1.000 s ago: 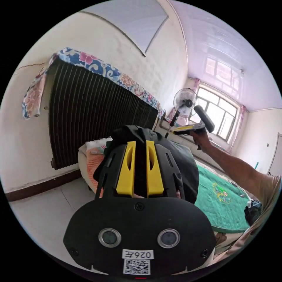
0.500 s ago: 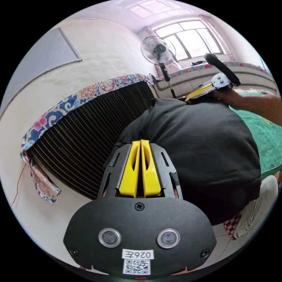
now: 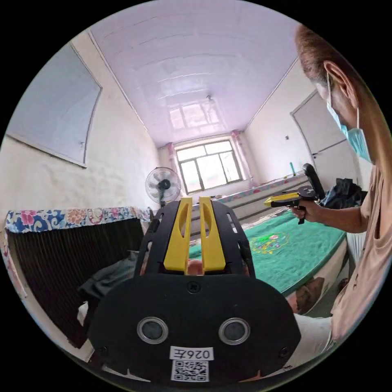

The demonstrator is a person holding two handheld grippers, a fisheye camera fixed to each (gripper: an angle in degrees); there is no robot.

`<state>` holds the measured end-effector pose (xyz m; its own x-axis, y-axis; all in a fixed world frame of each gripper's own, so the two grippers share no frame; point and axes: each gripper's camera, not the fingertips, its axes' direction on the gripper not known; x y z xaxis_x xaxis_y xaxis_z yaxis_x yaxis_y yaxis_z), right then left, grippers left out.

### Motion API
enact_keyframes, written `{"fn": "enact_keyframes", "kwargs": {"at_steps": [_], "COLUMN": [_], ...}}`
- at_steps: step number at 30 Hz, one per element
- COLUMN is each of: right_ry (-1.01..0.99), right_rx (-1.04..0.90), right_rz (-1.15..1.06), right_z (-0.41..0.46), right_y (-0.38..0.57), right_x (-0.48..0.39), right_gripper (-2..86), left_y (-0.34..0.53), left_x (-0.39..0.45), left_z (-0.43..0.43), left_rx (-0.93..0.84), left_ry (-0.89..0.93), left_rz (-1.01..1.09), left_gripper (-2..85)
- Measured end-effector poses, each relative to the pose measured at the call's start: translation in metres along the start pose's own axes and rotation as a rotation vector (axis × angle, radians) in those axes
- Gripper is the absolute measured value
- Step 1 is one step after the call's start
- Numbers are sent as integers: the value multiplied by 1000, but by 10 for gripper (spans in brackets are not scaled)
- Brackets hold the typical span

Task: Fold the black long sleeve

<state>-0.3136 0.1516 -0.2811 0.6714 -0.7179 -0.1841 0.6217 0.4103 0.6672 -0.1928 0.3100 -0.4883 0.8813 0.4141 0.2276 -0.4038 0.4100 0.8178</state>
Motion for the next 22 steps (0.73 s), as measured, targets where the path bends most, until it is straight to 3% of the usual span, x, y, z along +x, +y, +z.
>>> {"fn": "enact_keyframes", "kwargs": {"at_steps": [4, 9, 14, 17, 20, 22], "right_ry": [266, 772, 1013, 1140, 1097, 1045], "right_rx": [-156, -309, -346, -416, -422, -429], "right_rz": [42, 351, 516, 547, 663, 738], "right_z": [-105, -249, -349, -385, -419, -435], "right_y": [75, 193, 270, 303, 328, 341], "right_x": [35, 115, 190, 247, 320, 364], "right_gripper": [-11, -12, -10, -3, 52, 107], "left_y": [-11, 0, 1, 4, 7, 6], "left_x": [74, 215, 343, 403, 452, 470], "left_z": [130, 347, 506, 597, 676, 707], "left_rx": [-145, -419, -653, -809, -989, -1018], "left_ry": [295, 811, 892, 956, 1057, 1097], "left_rz": [20, -92, 28, 18, -5, -35], "left_gripper": [-8, -6, 4, 74, 201, 227]}}
